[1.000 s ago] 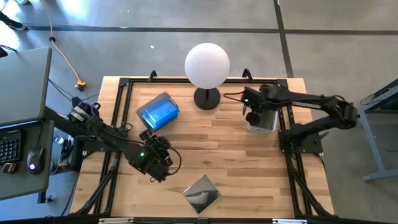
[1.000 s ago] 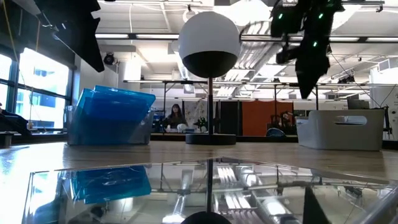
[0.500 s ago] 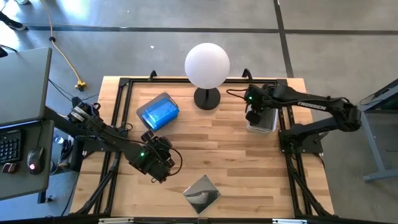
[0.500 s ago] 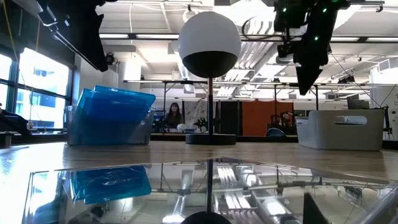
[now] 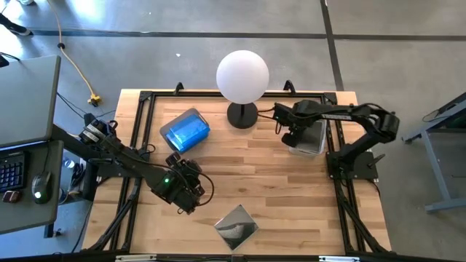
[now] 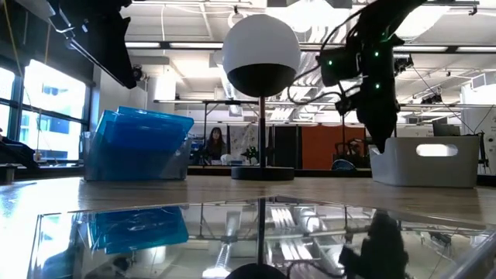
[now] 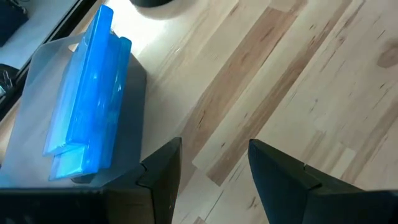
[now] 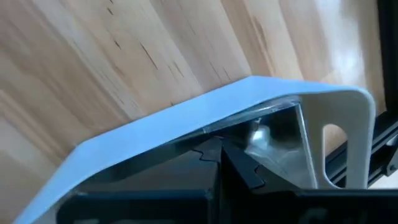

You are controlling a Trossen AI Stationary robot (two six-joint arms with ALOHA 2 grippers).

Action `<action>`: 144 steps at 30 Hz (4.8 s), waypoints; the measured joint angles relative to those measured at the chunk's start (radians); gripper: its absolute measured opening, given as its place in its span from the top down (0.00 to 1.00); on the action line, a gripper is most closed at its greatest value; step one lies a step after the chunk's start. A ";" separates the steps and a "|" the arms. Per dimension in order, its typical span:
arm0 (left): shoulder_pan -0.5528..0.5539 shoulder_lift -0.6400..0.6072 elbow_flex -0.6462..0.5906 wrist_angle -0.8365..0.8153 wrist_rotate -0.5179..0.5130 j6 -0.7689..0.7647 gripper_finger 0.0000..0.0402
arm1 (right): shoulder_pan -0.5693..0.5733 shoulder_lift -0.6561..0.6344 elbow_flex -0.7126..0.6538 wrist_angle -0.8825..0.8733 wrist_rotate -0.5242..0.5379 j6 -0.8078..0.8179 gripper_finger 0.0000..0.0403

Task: Pick & place jewel cases by type
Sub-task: Put the top black CD case into the gray bin, then put the black CD case into the gray bin

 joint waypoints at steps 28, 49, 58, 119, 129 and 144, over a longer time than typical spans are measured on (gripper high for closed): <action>-0.140 0.050 0.000 0.516 0.003 0.342 0.55 | 0.422 -0.360 0.000 0.109 -0.006 0.210 1.00; -0.177 0.305 0.000 0.891 0.202 0.562 0.55 | 0.987 0.287 -0.002 1.176 -0.267 0.190 1.00; -0.177 0.305 0.000 0.917 0.196 0.557 0.55 | 0.949 0.426 0.002 1.262 -0.260 0.192 1.00; 0.414 0.313 0.002 0.801 0.623 0.133 0.55 | 1.048 0.363 0.004 0.790 0.277 -0.206 0.46; 0.415 0.376 0.001 0.860 0.692 0.125 0.55 | 0.979 0.357 0.003 0.804 0.174 -0.267 0.49; 0.416 0.391 0.001 0.926 0.768 0.143 0.55 | 0.993 0.362 0.000 0.808 0.288 -0.474 0.49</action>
